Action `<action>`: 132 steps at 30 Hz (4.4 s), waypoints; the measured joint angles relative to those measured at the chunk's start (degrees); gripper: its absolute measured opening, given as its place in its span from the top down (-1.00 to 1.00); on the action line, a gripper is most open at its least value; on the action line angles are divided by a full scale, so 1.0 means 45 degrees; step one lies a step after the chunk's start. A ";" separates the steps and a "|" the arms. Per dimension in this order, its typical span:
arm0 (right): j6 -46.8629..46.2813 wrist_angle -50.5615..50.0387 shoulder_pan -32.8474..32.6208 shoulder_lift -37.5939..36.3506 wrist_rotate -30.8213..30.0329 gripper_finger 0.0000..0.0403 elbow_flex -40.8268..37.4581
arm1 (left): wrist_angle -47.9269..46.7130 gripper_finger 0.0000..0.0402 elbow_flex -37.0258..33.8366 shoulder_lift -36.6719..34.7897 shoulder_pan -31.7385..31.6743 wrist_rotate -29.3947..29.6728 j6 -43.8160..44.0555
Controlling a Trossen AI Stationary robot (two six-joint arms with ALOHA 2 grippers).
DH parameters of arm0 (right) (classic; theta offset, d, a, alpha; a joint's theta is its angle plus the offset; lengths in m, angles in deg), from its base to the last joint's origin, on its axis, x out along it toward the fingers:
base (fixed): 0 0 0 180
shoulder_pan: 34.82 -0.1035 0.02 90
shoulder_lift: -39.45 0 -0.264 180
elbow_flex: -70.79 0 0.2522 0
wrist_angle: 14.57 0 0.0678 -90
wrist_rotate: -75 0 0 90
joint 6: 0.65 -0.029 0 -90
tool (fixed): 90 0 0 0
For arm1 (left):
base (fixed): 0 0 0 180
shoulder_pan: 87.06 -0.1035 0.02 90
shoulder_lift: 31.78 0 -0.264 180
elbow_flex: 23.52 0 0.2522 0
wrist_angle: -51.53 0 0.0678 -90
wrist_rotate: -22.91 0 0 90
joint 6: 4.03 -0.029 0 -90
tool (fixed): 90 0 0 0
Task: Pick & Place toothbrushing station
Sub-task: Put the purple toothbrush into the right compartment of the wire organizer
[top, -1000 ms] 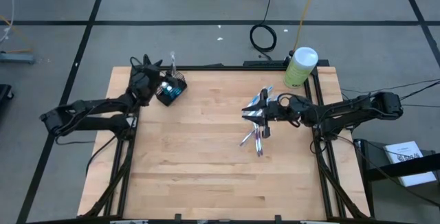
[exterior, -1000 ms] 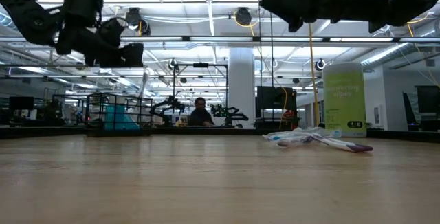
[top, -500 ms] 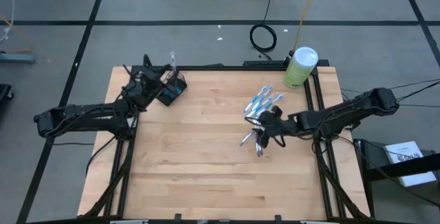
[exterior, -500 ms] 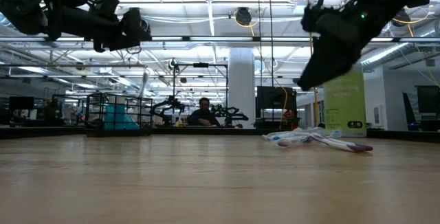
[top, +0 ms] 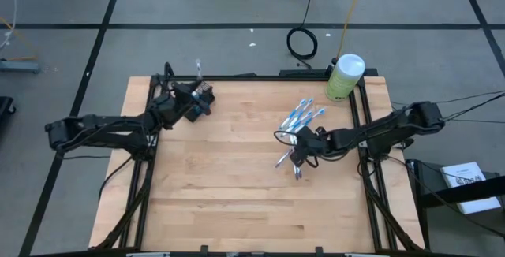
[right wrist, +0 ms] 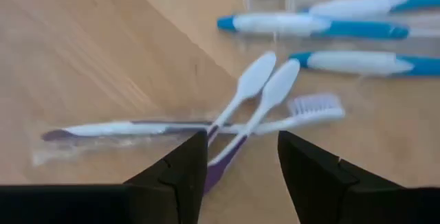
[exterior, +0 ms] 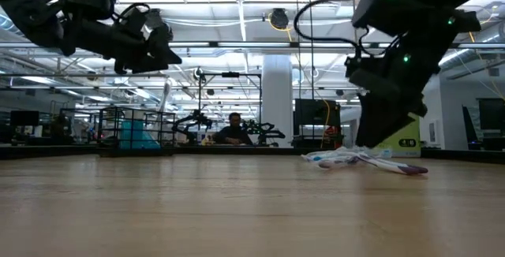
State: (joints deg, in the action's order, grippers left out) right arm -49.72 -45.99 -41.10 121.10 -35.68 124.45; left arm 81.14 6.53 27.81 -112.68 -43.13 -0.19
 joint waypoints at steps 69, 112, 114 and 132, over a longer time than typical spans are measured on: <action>1.1056 1.3536 0.1297 -0.0487 0.2315 0.92 -0.0010 | 0.3702 -0.27 0.3840 0.6059 0.4615 -0.4941 -0.1014; 1.1061 1.3328 0.1302 -0.0497 0.2218 0.66 0.0005 | 0.3433 0.82 0.6110 0.7006 0.4816 -0.4294 -0.1643; 1.1061 1.3173 0.1297 -0.0492 0.2223 0.58 0.0005 | 0.2939 0.88 0.6110 0.6451 0.4749 -0.4198 -0.1945; 1.0624 1.2989 0.1287 -0.0482 0.2325 0.35 -0.0010 | -0.5308 0.92 0.6041 0.0121 0.2849 0.3133 -0.4689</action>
State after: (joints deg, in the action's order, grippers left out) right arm -1.91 12.46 -35.31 118.93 -25.22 124.41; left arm 57.26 33.72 28.36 -99.87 -29.03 -21.29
